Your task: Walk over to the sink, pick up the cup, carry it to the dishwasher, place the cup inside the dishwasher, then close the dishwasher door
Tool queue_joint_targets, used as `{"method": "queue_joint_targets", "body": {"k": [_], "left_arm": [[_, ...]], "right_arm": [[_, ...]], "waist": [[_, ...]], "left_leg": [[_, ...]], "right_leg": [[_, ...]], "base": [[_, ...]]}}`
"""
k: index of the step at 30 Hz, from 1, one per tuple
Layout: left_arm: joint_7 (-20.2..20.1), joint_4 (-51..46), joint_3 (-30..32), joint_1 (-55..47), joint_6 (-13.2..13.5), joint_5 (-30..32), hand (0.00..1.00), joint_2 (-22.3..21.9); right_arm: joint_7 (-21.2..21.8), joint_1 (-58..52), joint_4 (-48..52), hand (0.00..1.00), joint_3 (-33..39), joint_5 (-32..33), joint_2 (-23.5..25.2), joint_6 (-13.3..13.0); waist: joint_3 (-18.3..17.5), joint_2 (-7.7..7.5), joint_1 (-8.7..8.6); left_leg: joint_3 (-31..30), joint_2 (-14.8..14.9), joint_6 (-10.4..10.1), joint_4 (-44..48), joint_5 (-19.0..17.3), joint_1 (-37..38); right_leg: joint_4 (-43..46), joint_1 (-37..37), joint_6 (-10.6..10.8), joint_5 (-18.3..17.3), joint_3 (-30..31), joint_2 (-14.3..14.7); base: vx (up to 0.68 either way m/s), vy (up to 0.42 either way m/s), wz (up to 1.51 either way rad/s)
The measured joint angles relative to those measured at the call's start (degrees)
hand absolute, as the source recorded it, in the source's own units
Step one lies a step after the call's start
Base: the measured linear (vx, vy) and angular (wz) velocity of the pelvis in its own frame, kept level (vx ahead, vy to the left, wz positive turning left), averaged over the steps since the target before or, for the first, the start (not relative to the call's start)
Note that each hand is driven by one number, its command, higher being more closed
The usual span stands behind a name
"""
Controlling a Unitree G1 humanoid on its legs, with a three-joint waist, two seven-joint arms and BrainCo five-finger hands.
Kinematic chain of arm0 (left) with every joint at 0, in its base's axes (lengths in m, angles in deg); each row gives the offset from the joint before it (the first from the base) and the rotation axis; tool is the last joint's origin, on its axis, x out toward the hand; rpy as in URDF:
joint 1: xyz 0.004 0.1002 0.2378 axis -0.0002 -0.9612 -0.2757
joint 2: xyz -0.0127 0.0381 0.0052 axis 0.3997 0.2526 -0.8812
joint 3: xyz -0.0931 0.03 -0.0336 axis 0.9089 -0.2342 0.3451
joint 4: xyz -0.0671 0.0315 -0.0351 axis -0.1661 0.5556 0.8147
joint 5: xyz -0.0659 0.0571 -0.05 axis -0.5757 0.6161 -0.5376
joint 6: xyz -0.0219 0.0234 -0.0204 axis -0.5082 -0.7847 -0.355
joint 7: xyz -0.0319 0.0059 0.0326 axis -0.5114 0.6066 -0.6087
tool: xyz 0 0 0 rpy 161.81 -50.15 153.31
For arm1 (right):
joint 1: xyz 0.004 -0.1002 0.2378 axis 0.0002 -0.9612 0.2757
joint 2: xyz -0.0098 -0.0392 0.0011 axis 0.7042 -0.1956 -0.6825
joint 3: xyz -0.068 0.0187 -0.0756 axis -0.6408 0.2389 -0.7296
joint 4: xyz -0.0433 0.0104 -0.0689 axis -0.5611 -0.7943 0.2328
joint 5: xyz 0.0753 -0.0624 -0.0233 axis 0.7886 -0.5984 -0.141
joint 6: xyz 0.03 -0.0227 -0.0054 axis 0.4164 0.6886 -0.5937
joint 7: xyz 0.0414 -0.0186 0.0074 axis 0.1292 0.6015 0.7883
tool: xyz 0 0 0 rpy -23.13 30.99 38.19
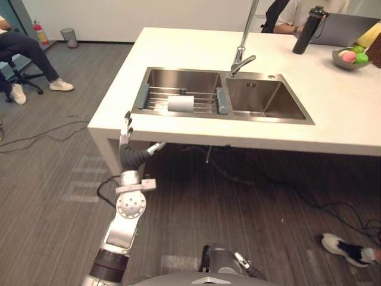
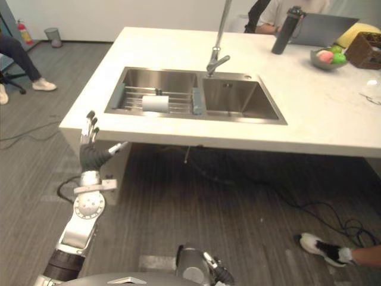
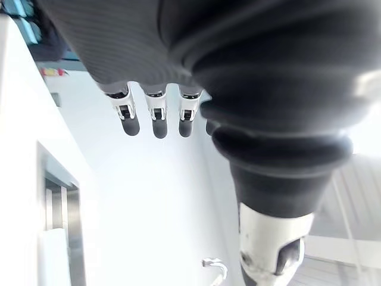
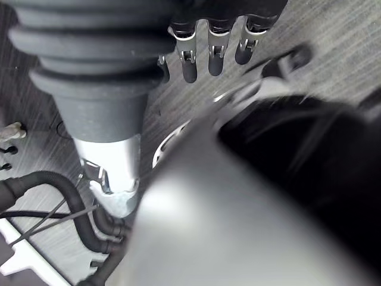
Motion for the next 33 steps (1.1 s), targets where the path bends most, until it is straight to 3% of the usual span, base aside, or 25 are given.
{"method": "queue_joint_targets", "body": {"k": [1, 2, 4, 7, 10, 12, 14, 16, 17, 18, 19, 20, 23, 26, 33], "left_arm": [[0.05, -3.66, 0.13, 0.84, -0.25, 1.71, 0.00, 1.11], [0.41, -5.52, 0.99, 0.74, -0.26, 3.68, 0.00, 0.66], [-0.01, -7.24, 0.91, 1.82, -0.80, 5.88, 0.00, 0.32], [-1.70, -8.99, -0.70, 2.80, -1.27, 9.43, 0.00, 0.29], [-6.24, -10.94, -4.52, 2.41, -4.77, 12.78, 0.00, 0.90], [-9.63, -10.88, -6.33, 2.45, -7.03, 14.47, 0.00, 2.79], [-12.54, -10.90, -8.21, 2.75, -8.68, 15.56, 0.00, 5.95], [-15.53, -10.91, -9.99, 3.40, -10.87, 16.11, 0.00, 8.72], [-17.62, -10.60, -10.60, 4.31, -12.57, 16.62, 0.00, 9.89], [-18.56, -10.06, -10.70, 5.07, -13.19, 17.02, 0.00, 10.07], [-20.48, -9.09, -10.61, 6.21, -14.65, 17.69, 0.00, 10.60], [-22.10, -8.30, -10.66, 6.92, -15.86, 18.39, 0.00, 12.02], [-26.35, -4.32, -10.74, 8.13, -19.55, 22.09, 0.00, 15.32], [-29.34, 0.08, -10.73, 8.20, -23.17, 25.16, 0.00, 18.48], [-33.66, 9.07, -8.93, 12.41, -26.38, 27.38, 0.00, 23.42]], "right_arm": [[-0.20, -1.68, -0.05, 0.00, -0.94, -0.01, 0.81, 0.08], [0.22, -2.14, -0.14, 0.00, -0.68, -0.54, -0.85, 0.34], [0.08, -2.03, -0.33, 0.00, -0.95, -3.46, -2.85, 1.84], [0.14, -1.49, -0.12, 0.00, -1.09, -5.45, -3.39, 4.52], [0.44, -1.99, 0.37, 0.00, -1.46, -8.43, -4.37, 8.07], [0.72, -2.44, -0.18, 0.00, -3.16, -9.99, -5.21, 8.50], [0.95, -2.98, -0.40, 0.00, -3.16, -10.05, -5.37, 8.49], [1.33, -2.83, -1.81, 0.00, -3.15, -10.35, -5.67, 8.41], [2.28, -2.47, -2.66, 0.00, -3.16, -11.36, -6.13, 8.40], [2.67, -2.53, -2.69, 0.00, -3.16, -11.74, -6.28, 8.38], [2.88, -2.28, -2.97, 0.00, -3.08, -11.74, -6.27, 8.29], [3.49, -2.32, -3.09, 0.00, -3.03, -11.70, -6.04, 8.20], [3.96, -1.24, -4.67, 0.00, -2.01, -11.72, -5.21, 7.49], [4.49, -1.29, -4.63, 0.00, -1.95, -11.76, -5.29, 7.29], [4.73, -1.68, -4.04, 0.00, -0.67, -11.84, -4.34, 7.08]], "waist": [[-0.75, -1.44, 0.00], [-1.41, 1.36, 0.17], [-2.12, 3.62, 0.14], [-2.28, 3.85, -0.21], [-2.66, 4.54, 0.38], [-2.92, 4.47, 0.40], [-3.58, 4.38, 0.77], [-4.10, 4.22, 1.45], [-4.24, 4.33, 1.36], [-4.47, 4.71, 1.30], [-5.00, 5.09, 1.26], [-5.49, 4.27, 0.76], [-5.07, 3.25, 0.00], [-4.96, 3.35, -0.52], [-4.38, 2.77, -2.96]], "left_leg": [[-0.57, 0.28, -2.35, 2.25, -1.64, 0.96], [-1.12, 3.89, -2.76, 4.52, -2.74, 2.18], [-1.13, 5.56, -1.77, 5.51, 0.01, 2.32], [-1.90, 6.78, -1.76, 10.07, 6.26, 2.29], [-4.47, 11.37, -1.81, 33.67, 15.27, -8.43], [-2.22, 13.16, -1.42, 40.57, 9.05, -14.61], [0.64, 12.25, -0.72, 33.78, 5.09, -16.89], [1.48, 9.37, -0.10, 19.16, 4.44, -17.32], [1.10, 7.37, 0.03, 8.05, 7.67, -17.21], [0.32, 6.58, -0.04, 2.92, 11.32, -17.33], [-0.71, 5.53, -1.86, -2.73, 16.10, -16.86], [-0.90, 3.96, -1.26, -6.58, 18.05, -15.47], [-0.20, 2.50, -0.64, -11.83, 19.38, -12.42], [0.94, 1.79, -0.37, -14.09, 19.59, -10.12], [1.13, 1.19, -0.29, -16.65, 20.11, -7.88]], "right_leg": [[-11.31, 1.57, -3.70, 13.75, 1.17, 0.61], [-8.77, 2.25, -3.41, 12.52, 0.99, 3.27], [-7.11, 2.51, -3.41, 8.78, 0.97, 5.18], [-6.02, 4.71, -3.01, 3.92, 1.07, 6.99], [-11.05, 10.76, -3.57, 2.13, 1.06, 10.73], [-16.20, 16.10, -4.42, 2.68, 1.04, 11.78], [-20.54, 19.86, -4.74, 3.64, 1.46, 11.54], [-23.44, 21.22, -4.21, 5.09, 2.87, 10.90], [-24.10, 21.05, -3.49, 5.69, 3.35, 10.35], [-23.92, 20.88, -3.19, 5.69, 3.38, 10.32], [-23.41, 20.16, -2.36, 5.28, 4.11, 10.24], [-23.60, 19.96, -1.82, 4.96, 4.13, 9.07], [-25.30, 21.05, -1.33, 5.18, 4.38, 8.00], [-27.33, 22.43, -0.28, 5.80, 5.56, 7.72], [-29.97, 24.24, 0.70, 6.61, 5.70, 7.59]], "base": [[0.61, -0.331, -0.05], [0.58, -0.289, -0.18], [0.61, -0.302, -0.26], [0.39, -0.220, -0.11], [0.30, -0.162, -0.13], [0.28, -0.085, -0.10], [0.23, -0.044, -0.21], [0.20, 0.023, -0.33], [0.17, 0.063, -0.20], [0.22, 0.108, -0.17], [0.24, 0.104, -0.02], [0.24, 0.095, 0.02], [0.14, 0.097, 0.01], [0.05, 0.062, -0.17], [0.00, 0.009, -0.03]]}}
